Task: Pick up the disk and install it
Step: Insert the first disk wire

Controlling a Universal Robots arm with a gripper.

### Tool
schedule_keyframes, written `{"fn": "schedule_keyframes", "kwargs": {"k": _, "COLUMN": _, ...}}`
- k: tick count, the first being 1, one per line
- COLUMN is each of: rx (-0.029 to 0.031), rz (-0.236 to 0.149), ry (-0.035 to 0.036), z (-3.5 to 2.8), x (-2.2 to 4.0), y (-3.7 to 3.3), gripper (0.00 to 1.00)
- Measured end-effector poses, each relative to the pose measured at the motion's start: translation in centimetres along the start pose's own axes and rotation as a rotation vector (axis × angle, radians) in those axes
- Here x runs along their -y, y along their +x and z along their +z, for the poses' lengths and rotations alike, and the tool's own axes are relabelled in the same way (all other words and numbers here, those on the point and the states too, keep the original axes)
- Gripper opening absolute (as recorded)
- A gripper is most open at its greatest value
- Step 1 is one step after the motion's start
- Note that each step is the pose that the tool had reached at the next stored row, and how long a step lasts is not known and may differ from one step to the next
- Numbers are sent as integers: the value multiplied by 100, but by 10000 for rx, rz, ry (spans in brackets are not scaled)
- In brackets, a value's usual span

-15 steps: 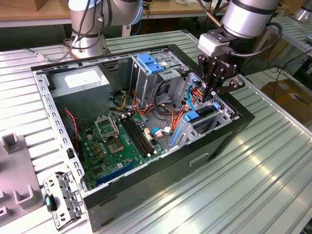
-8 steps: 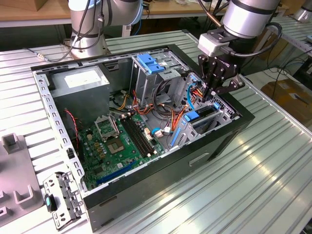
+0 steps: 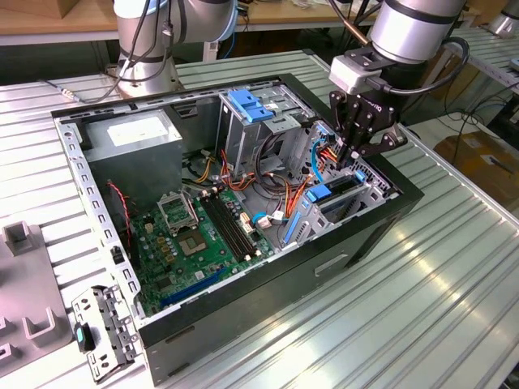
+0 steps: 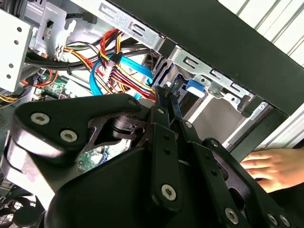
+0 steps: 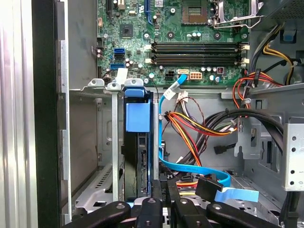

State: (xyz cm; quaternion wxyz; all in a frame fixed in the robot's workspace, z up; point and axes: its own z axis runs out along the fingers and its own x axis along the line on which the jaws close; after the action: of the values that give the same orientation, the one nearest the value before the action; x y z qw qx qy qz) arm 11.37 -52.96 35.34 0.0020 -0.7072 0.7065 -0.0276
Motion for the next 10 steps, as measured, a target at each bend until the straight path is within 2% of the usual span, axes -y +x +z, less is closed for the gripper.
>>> {"fn": "schedule_keyframes", "kwargs": {"k": 10, "rx": 1, "rz": 0, "ry": 14, "z": 2, "x": -2, "y": 16, "gripper": 16}}
